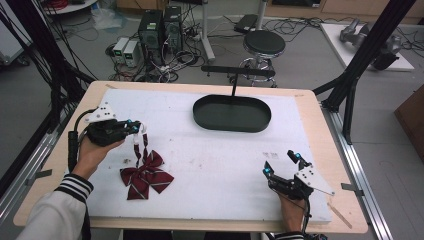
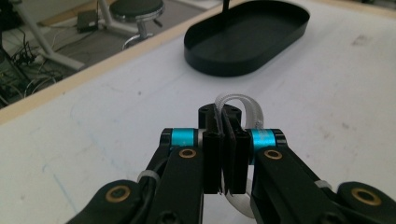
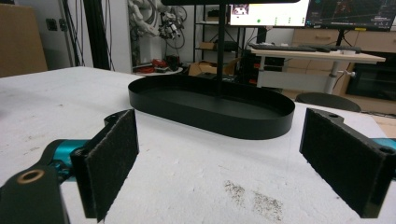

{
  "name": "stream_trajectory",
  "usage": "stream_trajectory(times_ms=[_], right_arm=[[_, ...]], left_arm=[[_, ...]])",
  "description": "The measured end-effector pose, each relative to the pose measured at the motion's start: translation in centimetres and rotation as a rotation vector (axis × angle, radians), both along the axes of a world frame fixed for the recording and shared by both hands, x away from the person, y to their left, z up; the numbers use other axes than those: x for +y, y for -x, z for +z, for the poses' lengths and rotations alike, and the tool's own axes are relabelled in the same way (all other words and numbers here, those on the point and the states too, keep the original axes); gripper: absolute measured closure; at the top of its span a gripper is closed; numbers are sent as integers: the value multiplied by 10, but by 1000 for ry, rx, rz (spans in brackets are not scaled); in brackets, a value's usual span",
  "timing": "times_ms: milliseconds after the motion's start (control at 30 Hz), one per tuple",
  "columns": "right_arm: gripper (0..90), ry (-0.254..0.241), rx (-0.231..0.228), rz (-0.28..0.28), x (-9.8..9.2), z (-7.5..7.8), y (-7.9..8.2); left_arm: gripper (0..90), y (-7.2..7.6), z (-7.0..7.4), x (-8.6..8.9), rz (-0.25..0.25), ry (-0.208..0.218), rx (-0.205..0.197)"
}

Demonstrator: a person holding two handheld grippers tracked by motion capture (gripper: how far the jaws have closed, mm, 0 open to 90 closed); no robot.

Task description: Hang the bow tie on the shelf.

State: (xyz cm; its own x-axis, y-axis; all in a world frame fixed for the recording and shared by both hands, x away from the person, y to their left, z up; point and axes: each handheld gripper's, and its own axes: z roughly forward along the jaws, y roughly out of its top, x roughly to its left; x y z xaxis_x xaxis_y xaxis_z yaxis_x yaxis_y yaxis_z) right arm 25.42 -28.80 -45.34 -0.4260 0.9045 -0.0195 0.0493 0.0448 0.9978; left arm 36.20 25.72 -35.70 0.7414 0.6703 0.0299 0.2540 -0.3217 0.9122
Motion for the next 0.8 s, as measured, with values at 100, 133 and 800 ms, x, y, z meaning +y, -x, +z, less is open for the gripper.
stream_trajectory(times_ms=[100, 133, 800], right_arm=[[108, 0, 1, 0, 0, 0, 0], [109, 0, 2, 1, 0, 0, 0], [108, -8, 4, -4, -1, 0, 0]], left_arm=[[871, -3, 5, -6, -10, 53, -32], [871, -4, 7, -8, -15, 58, -38], [871, -32, 40, -64, -61, 184, -133]])
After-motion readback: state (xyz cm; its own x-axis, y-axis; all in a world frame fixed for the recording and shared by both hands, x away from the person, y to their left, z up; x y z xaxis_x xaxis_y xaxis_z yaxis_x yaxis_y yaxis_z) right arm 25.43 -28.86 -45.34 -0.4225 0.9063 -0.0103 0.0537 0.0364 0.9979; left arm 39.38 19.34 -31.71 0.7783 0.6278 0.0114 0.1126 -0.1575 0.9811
